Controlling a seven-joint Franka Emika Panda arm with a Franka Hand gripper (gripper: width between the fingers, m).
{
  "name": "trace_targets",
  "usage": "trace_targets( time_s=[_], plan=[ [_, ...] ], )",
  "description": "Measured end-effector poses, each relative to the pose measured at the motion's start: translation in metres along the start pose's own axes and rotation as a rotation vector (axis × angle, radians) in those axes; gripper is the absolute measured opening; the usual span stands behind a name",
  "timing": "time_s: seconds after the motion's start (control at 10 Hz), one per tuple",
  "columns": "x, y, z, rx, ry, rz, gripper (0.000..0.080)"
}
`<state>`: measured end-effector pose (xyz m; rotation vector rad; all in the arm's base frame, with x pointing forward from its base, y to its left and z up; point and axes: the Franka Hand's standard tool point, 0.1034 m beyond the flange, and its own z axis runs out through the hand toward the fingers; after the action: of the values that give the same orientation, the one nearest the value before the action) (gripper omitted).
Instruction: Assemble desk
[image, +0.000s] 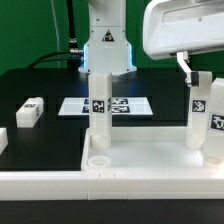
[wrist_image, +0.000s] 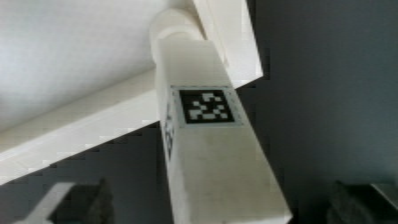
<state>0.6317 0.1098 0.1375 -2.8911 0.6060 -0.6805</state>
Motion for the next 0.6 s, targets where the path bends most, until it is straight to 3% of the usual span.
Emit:
trace_targets(
  time_s=[0.1,0.6],
  plan=[
    [-0.0001,0.0001,0.0001,0.000,0.000,-0.001,0.0639],
    [-0.0004,0.0002,0.0005,-0.001,-0.001,-0.003,0.0649]
  ],
)
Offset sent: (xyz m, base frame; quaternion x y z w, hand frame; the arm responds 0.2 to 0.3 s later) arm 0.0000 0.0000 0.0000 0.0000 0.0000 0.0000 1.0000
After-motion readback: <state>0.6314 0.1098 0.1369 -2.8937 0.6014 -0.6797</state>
